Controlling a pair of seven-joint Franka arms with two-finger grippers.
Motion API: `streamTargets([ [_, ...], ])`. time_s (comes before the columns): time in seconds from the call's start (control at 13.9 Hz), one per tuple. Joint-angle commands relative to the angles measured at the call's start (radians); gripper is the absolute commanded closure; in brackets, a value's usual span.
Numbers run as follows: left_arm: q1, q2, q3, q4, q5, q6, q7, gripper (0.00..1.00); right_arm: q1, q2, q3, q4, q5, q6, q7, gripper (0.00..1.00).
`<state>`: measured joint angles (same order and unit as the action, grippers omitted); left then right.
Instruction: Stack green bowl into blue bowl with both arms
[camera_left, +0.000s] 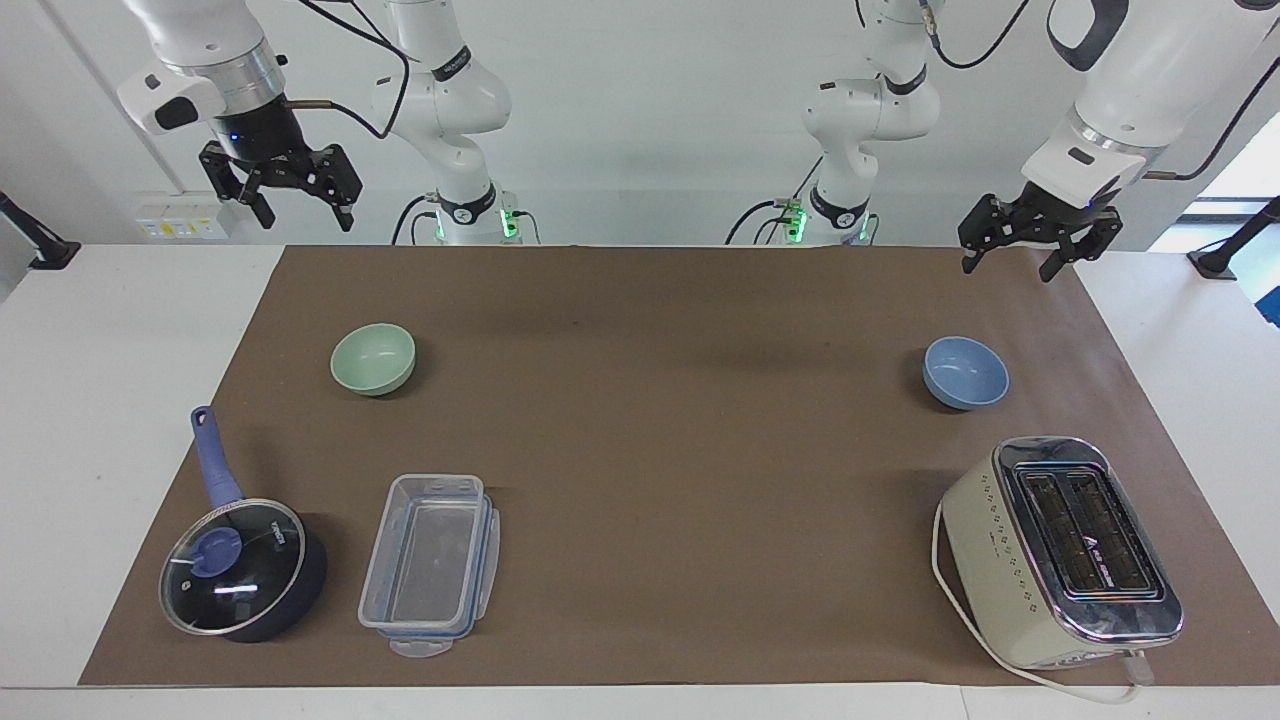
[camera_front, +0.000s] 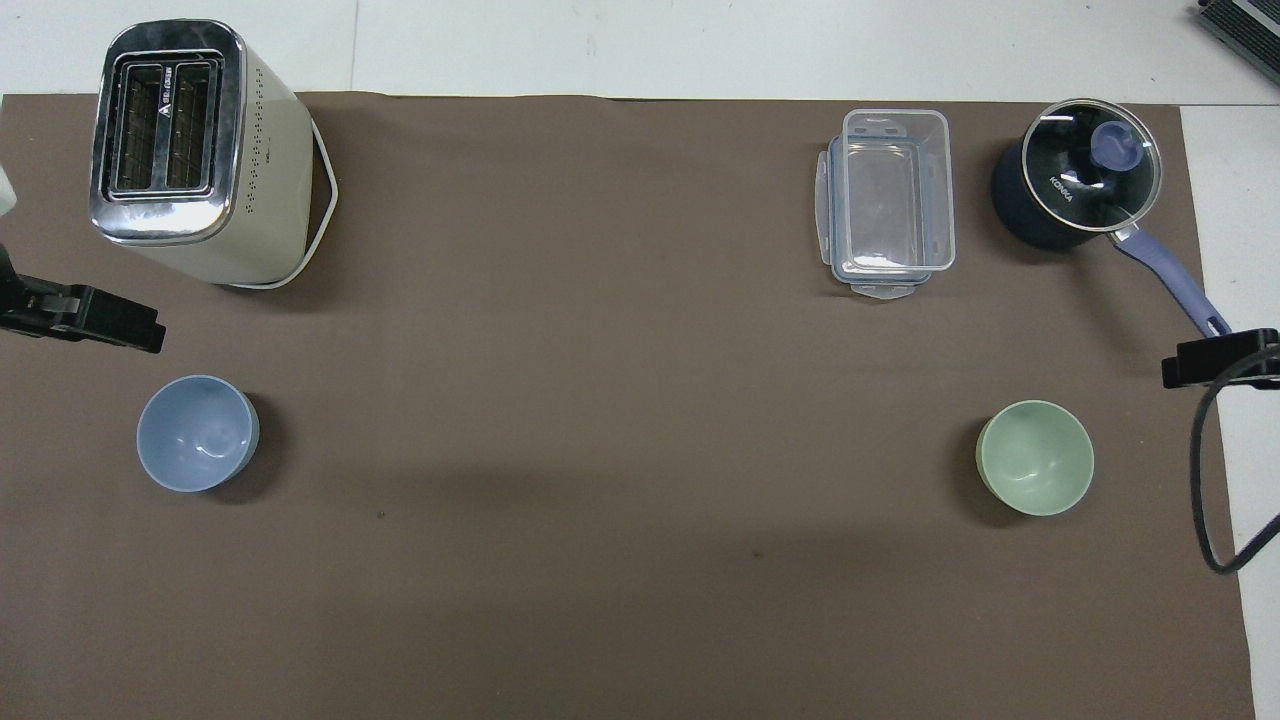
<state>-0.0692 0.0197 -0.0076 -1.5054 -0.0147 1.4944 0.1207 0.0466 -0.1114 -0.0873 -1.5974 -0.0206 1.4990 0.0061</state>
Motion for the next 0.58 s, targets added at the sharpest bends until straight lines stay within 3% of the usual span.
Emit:
streamTargets([
  [0.0, -0.011, -0.014, 0.005, -0.007, 0.018, -0.017, -0.009, 0.0, -0.008, -0.021, 0.004, -0.021, 0.011, -0.002, 0.011, 0.0],
  [0.51, -0.009, -0.014, 0.005, -0.006, 0.018, -0.016, -0.016, 0.0, -0.008, -0.021, 0.003, -0.021, 0.011, -0.002, 0.011, 0.0],
])
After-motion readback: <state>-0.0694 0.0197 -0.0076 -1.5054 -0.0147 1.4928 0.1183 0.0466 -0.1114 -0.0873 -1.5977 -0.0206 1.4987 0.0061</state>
